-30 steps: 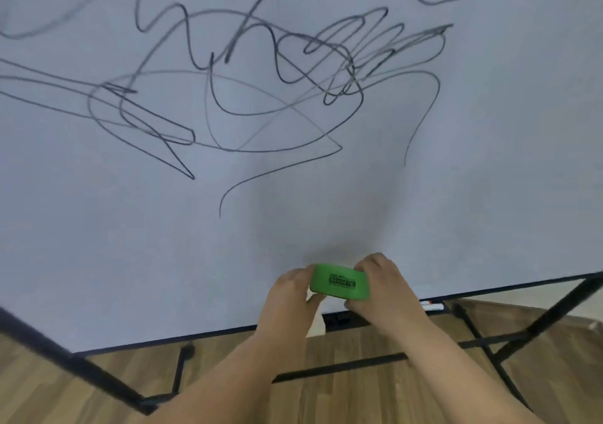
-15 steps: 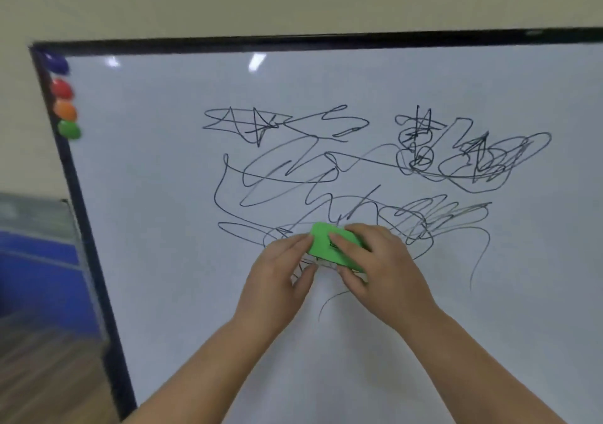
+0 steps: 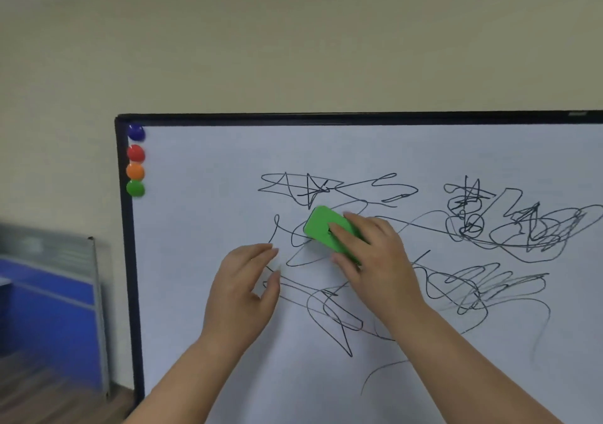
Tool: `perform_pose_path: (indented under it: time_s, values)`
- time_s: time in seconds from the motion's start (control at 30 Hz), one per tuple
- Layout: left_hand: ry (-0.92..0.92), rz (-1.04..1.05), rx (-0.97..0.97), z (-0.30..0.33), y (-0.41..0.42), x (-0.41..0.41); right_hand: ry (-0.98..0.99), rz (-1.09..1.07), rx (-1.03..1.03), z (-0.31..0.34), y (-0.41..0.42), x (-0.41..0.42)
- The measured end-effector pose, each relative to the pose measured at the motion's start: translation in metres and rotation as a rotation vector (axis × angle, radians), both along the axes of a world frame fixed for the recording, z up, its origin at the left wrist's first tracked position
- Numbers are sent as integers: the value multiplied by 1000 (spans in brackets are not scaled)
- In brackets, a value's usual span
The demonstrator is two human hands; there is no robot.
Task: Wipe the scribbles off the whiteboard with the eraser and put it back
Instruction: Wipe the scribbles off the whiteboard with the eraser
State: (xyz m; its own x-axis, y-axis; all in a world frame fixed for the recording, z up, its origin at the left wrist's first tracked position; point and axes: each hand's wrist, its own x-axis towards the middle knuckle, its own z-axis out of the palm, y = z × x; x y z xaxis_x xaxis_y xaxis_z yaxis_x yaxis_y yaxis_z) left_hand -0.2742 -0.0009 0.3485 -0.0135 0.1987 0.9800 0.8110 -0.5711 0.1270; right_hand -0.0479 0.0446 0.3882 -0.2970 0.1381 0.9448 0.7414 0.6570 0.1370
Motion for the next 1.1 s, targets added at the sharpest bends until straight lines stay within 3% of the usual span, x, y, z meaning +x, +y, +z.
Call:
perform_pose_path:
  time_s: [0.17, 0.33, 0.57, 0.77, 0.97, 1.1]
  values:
    - [31, 129, -2, 13, 17, -35, 79, -45, 73, 56, 25, -23]
    - [59, 231, -136, 5, 32, -55, 97, -61, 136, 83, 34, -69]
    - [102, 252, -242, -21, 39, -78, -321, -40, 189, 42, 37, -95]
    - [101, 194, -243, -26, 38, -77, 117, -153, 146, 97, 33, -66]
    - [101, 172, -231, -24, 37, -71, -309, -57, 168, 44, 33, -100]
    - [134, 144, -220, -25, 36, -70, -24, -113, 180, 61, 32, -74]
